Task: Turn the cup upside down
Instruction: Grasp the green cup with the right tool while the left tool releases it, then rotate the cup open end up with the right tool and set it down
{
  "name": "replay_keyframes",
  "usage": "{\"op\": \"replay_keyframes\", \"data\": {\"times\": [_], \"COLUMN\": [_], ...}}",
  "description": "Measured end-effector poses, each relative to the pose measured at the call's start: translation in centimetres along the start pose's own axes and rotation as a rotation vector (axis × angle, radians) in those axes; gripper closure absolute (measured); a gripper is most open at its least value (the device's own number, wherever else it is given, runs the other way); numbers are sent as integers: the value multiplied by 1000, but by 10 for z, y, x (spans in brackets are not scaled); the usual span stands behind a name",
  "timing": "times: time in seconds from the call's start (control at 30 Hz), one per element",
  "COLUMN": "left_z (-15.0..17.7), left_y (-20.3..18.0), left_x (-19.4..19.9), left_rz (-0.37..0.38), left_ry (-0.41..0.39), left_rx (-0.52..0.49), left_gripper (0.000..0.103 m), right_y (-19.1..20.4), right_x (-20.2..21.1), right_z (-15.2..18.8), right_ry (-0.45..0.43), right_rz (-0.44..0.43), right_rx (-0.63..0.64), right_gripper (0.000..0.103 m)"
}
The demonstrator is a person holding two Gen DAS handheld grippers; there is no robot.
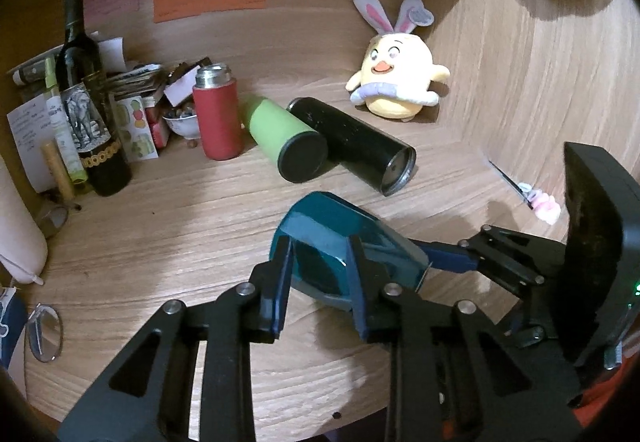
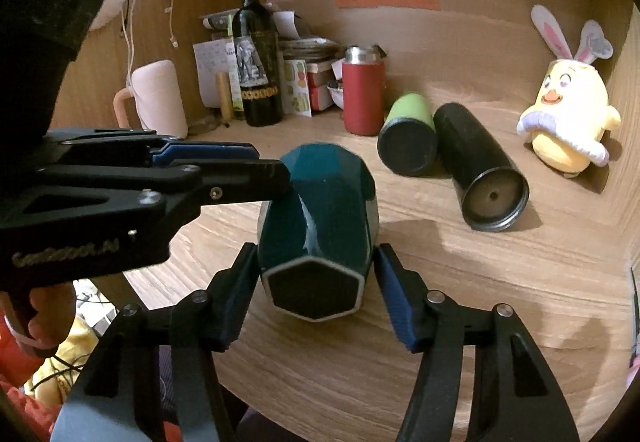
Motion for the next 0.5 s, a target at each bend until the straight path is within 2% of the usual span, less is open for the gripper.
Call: {"op": "replay_keyframes", "data": {"times": [0.23, 0.5], "left_z": [-5, -14], "left_y": [10, 24], "left_x": [4, -1], "left_rz": [-14, -32], "left_ry": [-30, -51], "left_rx": [5, 6], "left_gripper": [77, 77], "right_y": [6, 9], "right_x": [8, -4], "right_z": [-13, -30], "right_ry": [-46, -69], "right_rz": [-10, -22], "right_rx": [29, 42], "right_gripper": [50, 51]}}
Point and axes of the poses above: each gripper's, at about its wrist camera, not at the fingertips, and x roughly against the way its jaws point, y to its left, z to its underside, the point moved 1 cm from there along -x, roughly the way its jaws point, and after that the axes turned 6 degrees about -x, right-handed, at the moved point
